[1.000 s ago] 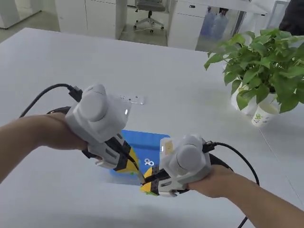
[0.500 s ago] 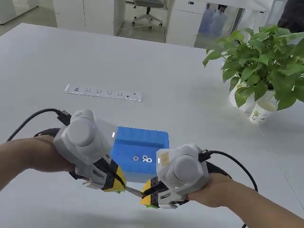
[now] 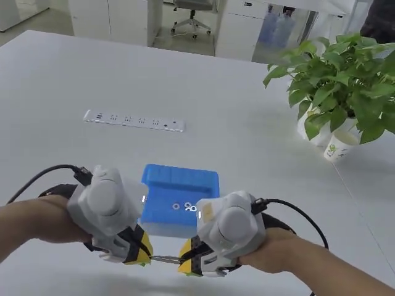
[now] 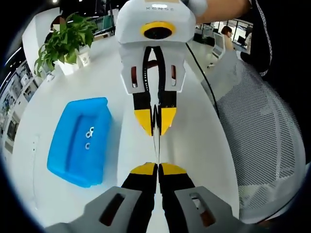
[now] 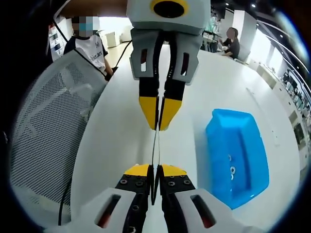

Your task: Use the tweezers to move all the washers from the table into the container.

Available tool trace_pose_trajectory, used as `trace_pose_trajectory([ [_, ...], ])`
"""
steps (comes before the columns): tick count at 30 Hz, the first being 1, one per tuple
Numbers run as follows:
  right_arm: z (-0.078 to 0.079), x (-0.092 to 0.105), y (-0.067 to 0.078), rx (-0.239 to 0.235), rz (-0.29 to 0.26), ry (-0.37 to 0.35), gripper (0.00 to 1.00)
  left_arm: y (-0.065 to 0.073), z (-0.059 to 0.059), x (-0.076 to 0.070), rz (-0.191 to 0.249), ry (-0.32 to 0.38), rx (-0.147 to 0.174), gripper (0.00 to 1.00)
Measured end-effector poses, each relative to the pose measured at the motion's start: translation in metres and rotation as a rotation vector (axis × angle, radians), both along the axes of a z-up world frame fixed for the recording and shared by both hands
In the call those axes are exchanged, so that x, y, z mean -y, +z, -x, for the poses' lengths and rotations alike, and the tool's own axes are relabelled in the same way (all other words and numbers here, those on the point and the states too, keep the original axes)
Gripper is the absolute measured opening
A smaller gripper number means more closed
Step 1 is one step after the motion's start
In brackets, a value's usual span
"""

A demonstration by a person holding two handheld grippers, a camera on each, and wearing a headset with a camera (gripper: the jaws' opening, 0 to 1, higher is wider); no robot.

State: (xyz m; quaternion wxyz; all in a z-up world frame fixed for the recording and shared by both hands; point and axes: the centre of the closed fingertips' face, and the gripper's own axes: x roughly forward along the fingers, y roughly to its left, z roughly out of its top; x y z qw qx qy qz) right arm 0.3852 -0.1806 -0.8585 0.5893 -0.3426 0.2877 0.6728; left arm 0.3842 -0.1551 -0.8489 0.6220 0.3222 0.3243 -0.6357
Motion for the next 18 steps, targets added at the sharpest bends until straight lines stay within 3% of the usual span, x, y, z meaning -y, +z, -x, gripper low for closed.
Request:
trace_pose_trajectory([
  [7, 0.007, 0.005, -0.013, -0.017, 0.031, -0.003, 0.08, -0.014, 0.008, 0.005, -0.022, -0.018, 0.015, 0.05],
  [11, 0.007, 0.01, -0.018, -0.02, 0.066, -0.004, 0.08, -0.014, 0.007, 0.008, -0.029, -0.034, 0.035, 0.06],
  [18, 0.006, 0.012, -0.021, -0.024, 0.081, -0.007, 0.08, -0.009, 0.004, 0.011, -0.014, -0.023, 0.032, 0.08],
])
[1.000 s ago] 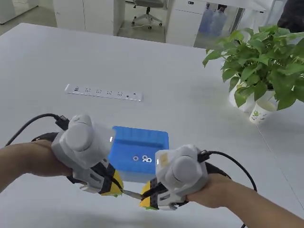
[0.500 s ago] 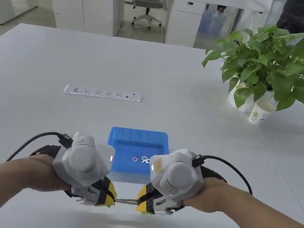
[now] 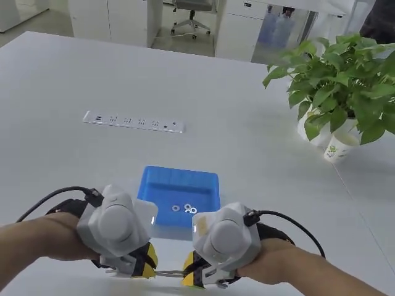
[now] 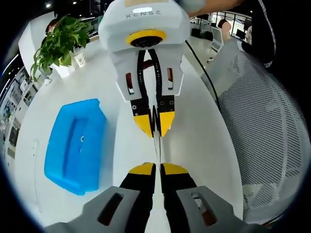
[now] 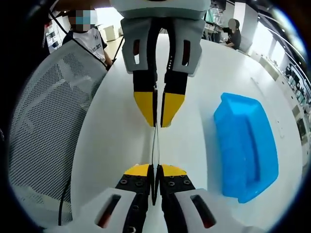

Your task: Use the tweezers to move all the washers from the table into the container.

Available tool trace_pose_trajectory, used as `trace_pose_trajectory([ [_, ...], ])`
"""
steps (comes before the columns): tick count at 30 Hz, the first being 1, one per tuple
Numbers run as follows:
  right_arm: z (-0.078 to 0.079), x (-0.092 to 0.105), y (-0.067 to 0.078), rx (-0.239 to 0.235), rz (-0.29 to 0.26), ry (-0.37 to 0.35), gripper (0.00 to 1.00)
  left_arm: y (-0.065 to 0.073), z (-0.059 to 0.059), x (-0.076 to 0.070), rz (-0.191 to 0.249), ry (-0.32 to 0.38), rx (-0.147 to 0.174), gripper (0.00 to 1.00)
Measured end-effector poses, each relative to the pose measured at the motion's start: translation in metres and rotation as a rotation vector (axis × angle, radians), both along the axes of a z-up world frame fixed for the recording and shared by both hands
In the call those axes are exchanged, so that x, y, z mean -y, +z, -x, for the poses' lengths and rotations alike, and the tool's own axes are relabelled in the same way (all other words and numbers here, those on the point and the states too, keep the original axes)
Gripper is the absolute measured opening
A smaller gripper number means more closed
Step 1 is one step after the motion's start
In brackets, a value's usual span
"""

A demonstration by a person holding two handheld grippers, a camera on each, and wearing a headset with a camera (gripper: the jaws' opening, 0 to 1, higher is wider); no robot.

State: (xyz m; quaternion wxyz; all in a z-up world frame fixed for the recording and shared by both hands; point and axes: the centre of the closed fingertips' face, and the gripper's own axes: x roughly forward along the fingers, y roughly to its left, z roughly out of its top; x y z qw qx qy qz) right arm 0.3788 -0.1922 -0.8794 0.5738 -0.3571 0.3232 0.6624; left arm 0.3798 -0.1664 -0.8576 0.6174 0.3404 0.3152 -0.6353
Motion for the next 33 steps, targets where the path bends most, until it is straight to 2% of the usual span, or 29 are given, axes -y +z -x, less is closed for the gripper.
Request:
trace_pose_trajectory([
  [7, -0.001, -0.004, 0.0, 0.004, -0.004, 0.0, 0.08, -0.01, 0.004, -0.001, -0.039, -0.019, 0.0, 0.08],
  [12, 0.002, -0.003, -0.003, -0.002, 0.003, 0.003, 0.09, -0.011, 0.003, 0.001, -0.036, -0.006, -0.01, 0.06],
  [15, 0.003, -0.001, -0.004, -0.011, 0.0, -0.002, 0.1, -0.009, 0.003, 0.002, -0.02, 0.02, -0.032, 0.06],
  [19, 0.005, 0.0, -0.003, -0.032, -0.009, -0.007, 0.11, -0.011, 0.005, 0.003, -0.025, 0.027, -0.049, 0.06],
  [22, 0.004, 0.001, -0.004, -0.02, -0.008, -0.002, 0.14, -0.015, 0.007, 0.001, -0.046, 0.024, -0.049, 0.05],
  [28, 0.005, 0.005, -0.008, -0.014, 0.001, 0.002, 0.14, -0.02, 0.007, 0.0, -0.059, 0.031, -0.046, 0.05],
  [33, 0.004, 0.006, -0.01, -0.002, 0.007, 0.007, 0.11, -0.02, 0.004, 0.001, -0.052, 0.037, -0.038, 0.05],
])
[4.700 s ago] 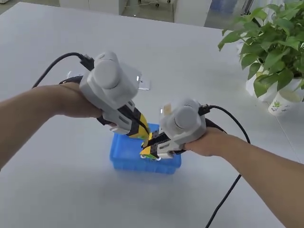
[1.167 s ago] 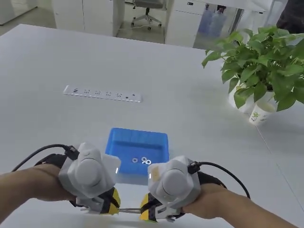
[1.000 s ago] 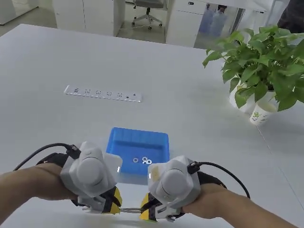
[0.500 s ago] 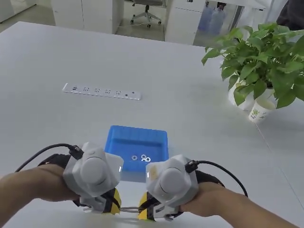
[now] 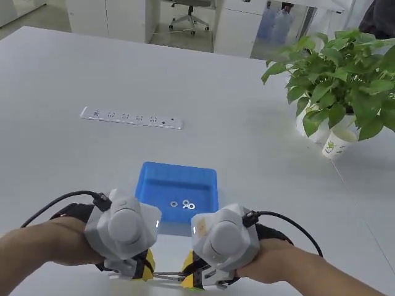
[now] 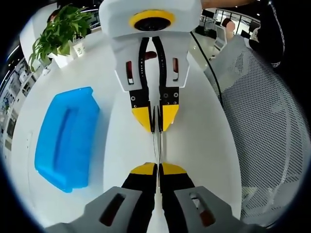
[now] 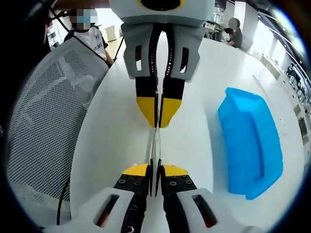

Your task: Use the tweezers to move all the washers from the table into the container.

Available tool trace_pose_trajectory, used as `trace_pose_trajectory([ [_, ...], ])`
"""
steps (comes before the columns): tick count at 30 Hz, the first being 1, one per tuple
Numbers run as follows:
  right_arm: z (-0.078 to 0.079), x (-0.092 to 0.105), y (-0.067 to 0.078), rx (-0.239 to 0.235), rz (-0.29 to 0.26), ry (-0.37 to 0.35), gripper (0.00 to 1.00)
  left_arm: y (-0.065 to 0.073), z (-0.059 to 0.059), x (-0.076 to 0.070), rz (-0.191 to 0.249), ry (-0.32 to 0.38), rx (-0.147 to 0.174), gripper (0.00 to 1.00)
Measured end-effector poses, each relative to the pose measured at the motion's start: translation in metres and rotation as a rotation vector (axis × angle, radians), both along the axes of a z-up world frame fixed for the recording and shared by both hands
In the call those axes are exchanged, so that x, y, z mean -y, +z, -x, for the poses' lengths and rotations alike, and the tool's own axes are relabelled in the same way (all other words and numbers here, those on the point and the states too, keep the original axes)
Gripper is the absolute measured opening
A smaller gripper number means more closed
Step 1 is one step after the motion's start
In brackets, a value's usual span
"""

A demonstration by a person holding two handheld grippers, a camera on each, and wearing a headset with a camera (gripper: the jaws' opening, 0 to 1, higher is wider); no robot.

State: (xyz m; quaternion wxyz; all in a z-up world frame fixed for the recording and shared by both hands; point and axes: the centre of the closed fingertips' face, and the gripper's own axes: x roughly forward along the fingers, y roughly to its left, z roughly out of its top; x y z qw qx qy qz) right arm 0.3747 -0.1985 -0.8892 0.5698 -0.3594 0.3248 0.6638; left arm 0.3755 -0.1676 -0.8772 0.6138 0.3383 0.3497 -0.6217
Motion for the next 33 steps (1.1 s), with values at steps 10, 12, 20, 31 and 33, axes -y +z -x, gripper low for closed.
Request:
trace_pose_trajectory([
  [10, -0.005, 0.002, -0.003, 0.022, -0.001, -0.007, 0.1, -0.006, -0.004, 0.002, 0.0, -0.001, 0.024, 0.05],
  [12, -0.006, 0.003, -0.003, 0.03, 0.002, -0.01, 0.1, -0.008, -0.005, 0.004, -0.003, -0.004, 0.04, 0.05],
  [20, -0.008, 0.004, -0.003, 0.029, -0.011, -0.029, 0.12, -0.01, -0.009, 0.004, 0.01, 0.008, 0.055, 0.06],
  [31, -0.01, 0.001, -0.003, 0.029, -0.014, -0.026, 0.13, -0.014, -0.011, -0.004, -0.016, 0.01, 0.056, 0.06],
  [33, -0.01, 0.001, -0.003, 0.029, -0.014, -0.025, 0.13, -0.014, -0.01, -0.004, -0.015, 0.013, 0.053, 0.06],
])
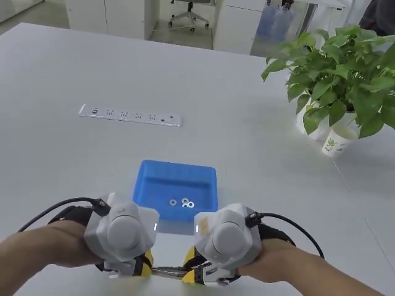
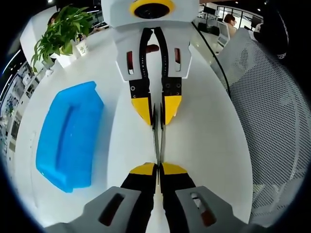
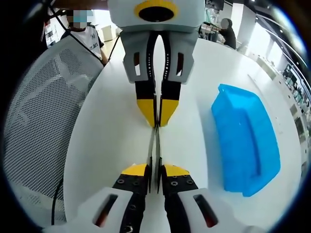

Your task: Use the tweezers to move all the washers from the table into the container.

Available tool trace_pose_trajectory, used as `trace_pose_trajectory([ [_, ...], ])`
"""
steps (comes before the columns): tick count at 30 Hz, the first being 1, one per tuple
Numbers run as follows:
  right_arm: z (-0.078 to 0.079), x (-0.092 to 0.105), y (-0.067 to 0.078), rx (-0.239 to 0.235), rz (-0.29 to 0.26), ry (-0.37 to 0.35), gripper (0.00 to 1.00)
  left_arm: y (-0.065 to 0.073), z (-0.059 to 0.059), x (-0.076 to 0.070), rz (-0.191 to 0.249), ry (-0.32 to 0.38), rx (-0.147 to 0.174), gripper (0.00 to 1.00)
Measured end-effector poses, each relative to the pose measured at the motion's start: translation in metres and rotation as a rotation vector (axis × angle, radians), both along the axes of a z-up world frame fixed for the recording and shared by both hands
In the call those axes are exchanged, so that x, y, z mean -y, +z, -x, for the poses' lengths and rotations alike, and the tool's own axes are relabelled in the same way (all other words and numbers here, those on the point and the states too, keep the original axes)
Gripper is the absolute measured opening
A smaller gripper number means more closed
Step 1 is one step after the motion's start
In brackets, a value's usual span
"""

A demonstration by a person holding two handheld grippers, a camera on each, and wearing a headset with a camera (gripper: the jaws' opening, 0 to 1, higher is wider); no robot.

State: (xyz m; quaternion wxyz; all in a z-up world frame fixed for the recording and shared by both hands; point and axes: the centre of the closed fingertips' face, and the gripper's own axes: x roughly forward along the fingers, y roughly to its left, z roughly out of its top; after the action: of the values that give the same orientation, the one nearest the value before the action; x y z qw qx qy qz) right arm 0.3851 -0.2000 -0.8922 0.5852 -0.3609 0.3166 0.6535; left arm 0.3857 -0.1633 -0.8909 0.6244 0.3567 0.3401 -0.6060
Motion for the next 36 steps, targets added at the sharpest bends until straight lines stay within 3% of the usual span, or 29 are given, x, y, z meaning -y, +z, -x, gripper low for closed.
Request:
trace_pose_trajectory([
  [9, -0.002, 0.0, 0.005, 0.019, -0.007, 0.006, 0.2, 0.002, -0.002, -0.006, -0.009, 0.014, 0.002, 0.14],
  [16, -0.005, 0.001, 0.019, 0.036, -0.05, -0.029, 0.29, 0.016, -0.007, -0.017, 0.016, 0.087, 0.002, 0.24],
  [19, -0.009, 0.007, 0.024, 0.045, -0.063, -0.064, 0.32, 0.025, -0.011, -0.023, 0.044, 0.118, 0.018, 0.27],
  [25, -0.02, 0.021, 0.04, 0.063, -0.122, -0.168, 0.4, 0.042, -0.013, -0.029, 0.133, 0.205, 0.016, 0.32],
  [30, -0.025, 0.034, 0.052, 0.062, -0.172, -0.247, 0.45, 0.054, -0.008, -0.034, 0.213, 0.267, 0.0, 0.35],
  [36, -0.029, 0.048, 0.06, 0.071, -0.226, -0.344, 0.55, 0.062, -0.006, -0.045, 0.283, 0.354, 0.009, 0.44],
])
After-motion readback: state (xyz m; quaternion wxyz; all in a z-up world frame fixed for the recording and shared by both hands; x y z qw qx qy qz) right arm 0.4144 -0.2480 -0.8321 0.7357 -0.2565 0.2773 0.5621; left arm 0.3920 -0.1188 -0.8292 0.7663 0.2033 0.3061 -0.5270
